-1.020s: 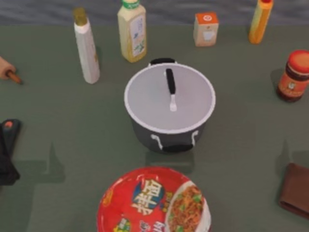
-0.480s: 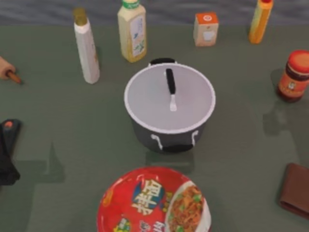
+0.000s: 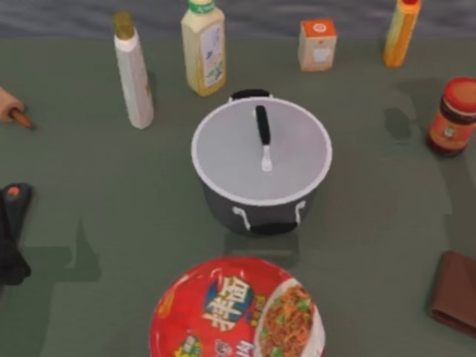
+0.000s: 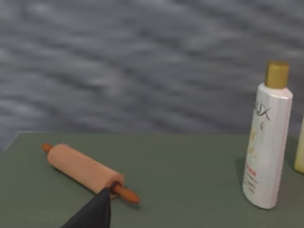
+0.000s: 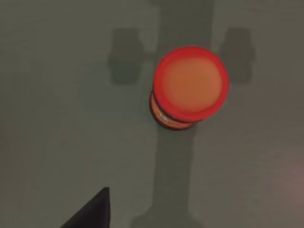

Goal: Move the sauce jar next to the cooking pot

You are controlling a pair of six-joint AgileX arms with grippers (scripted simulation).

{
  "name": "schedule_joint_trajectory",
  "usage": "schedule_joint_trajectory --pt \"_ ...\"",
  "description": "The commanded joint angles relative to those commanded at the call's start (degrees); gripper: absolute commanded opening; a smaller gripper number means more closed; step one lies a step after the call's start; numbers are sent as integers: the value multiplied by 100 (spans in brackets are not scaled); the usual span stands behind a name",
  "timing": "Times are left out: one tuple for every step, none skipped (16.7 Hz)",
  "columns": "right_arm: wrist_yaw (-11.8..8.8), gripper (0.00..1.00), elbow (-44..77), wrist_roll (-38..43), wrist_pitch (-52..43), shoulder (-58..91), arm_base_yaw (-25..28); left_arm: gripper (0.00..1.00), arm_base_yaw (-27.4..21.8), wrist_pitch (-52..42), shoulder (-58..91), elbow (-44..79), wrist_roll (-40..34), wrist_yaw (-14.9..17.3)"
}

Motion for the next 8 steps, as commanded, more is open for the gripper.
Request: schedule_joint_trajectory --pt "10 100 616 -47 -363 588 -1 100 0 0 0 0 0 0" --pt "21 100 1219 -93 -713 1160 -2 100 0 0 0 0 0 0" --pt "31 100 1808 -139 -1051 1713 -3 100 0 0 0 0 0 0" --pt "41 100 2381 -183 -1375 2249 -3 100 0 0 0 0 0 0" --pt "50 100 2935 -226 -1684 2764 -3 100 0 0 0 0 0 0" --pt "59 100 3458 -268 -1970 3244 -2 100 0 0 0 0 0 0" --pt "66 100 3957 -307 -2239 3698 0 100 0 0 0 0 0 0" --pt "73 100 4429 -345 -2490 4124 2 100 0 0 0 0 0 0"
